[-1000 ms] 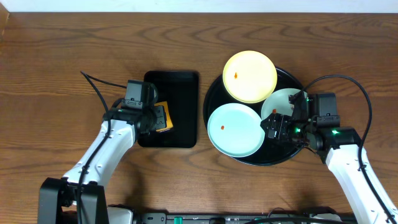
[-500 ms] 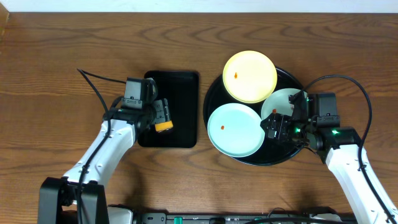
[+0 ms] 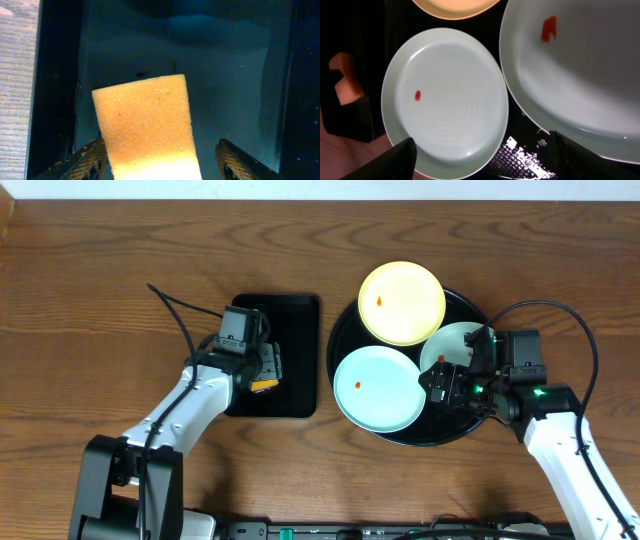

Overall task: Clean dirty plates on tray and stack at the side
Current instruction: 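Lift the sponge with the left gripper above the black tray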

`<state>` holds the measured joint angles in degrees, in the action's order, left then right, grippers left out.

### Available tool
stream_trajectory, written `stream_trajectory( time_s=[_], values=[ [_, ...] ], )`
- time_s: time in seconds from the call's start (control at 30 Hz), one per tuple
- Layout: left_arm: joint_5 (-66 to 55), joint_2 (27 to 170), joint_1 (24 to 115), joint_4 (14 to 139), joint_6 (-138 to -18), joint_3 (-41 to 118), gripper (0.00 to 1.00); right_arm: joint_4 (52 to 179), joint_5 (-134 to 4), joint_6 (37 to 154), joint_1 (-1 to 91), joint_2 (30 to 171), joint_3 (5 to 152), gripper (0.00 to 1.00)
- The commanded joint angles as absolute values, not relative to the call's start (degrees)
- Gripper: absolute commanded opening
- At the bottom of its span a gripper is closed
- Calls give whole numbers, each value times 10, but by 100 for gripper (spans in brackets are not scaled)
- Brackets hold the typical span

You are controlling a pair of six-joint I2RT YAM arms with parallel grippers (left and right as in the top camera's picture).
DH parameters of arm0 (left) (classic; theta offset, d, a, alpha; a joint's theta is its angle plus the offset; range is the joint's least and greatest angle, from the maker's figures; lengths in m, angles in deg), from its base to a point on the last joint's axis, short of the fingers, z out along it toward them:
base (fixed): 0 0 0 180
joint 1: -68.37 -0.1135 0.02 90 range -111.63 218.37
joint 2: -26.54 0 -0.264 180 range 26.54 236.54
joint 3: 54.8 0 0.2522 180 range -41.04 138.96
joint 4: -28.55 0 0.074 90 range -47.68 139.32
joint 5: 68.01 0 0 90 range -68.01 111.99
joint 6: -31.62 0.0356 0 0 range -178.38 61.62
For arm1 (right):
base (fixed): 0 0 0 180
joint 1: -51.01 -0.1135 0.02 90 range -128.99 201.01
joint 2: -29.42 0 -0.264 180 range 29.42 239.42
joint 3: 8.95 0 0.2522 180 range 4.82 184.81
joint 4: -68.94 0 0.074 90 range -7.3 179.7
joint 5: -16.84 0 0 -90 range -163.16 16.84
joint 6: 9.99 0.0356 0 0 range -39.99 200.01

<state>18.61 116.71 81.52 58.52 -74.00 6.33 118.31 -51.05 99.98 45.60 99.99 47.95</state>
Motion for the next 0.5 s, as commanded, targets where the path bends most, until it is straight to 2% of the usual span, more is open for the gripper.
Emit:
stream_trajectory(
  time_s=[0.0,0.47],
  values=[
    [221,1172,822,584,-752,75,68,1180,-506,1003,453,999,480,83],
    [253,1177,829,582,-776,69,68,1180,-506,1003,453,999,480,83]
  ],
)
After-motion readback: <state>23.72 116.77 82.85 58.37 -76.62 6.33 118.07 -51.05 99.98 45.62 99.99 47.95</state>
